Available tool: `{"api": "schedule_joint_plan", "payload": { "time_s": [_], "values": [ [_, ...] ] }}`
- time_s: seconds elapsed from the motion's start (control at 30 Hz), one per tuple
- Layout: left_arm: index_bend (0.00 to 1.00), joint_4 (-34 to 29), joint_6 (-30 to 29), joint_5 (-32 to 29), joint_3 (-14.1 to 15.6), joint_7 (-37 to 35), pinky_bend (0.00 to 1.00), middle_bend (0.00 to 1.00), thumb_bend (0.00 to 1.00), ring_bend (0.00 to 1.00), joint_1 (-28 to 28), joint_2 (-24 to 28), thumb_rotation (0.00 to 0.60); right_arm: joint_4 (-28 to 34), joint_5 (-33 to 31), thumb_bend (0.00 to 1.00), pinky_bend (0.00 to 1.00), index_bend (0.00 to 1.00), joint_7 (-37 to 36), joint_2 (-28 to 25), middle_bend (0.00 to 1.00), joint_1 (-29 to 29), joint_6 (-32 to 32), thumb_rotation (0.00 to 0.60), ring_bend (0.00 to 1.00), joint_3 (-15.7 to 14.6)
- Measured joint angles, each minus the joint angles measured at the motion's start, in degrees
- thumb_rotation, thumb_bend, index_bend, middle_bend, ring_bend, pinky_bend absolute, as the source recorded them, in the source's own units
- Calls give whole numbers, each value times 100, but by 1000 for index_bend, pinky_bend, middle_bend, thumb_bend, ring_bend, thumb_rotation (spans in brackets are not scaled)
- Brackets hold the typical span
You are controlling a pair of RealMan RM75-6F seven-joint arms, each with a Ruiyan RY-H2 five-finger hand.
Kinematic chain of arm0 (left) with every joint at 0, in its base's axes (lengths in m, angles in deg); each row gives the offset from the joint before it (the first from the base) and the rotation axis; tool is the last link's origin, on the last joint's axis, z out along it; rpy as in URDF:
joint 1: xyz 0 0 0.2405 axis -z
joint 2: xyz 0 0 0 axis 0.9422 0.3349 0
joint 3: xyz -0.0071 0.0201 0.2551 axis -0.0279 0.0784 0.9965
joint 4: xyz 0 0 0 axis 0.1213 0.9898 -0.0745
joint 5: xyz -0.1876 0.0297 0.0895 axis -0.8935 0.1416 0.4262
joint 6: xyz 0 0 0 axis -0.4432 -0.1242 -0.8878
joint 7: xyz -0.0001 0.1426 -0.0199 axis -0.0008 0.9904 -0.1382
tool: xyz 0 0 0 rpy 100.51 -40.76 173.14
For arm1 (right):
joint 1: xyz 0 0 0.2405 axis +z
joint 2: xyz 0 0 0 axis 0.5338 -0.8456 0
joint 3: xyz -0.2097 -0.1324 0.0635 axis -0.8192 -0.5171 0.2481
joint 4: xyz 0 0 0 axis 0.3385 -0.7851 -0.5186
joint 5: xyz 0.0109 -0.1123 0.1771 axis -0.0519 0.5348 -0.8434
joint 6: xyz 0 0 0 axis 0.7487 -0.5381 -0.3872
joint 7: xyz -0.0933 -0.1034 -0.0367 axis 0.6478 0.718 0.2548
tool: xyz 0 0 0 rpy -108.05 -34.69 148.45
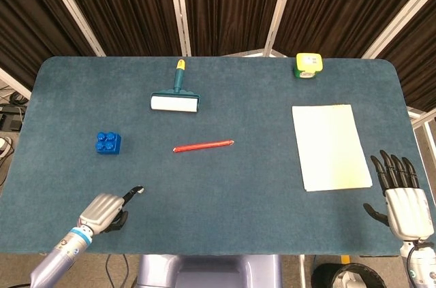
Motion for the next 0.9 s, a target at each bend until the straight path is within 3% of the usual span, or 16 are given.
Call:
{"api": "schedule_joint_plan", "payload": {
  "time_s": [0.9],
  "values": [
    [0, 245, 17, -577, 241, 197, 1000, 987, 739, 914, 187, -223, 600, -75, -27, 0, 0, 0, -70, 45, 0, 64, 103, 600, 0, -7]
  ]
}}
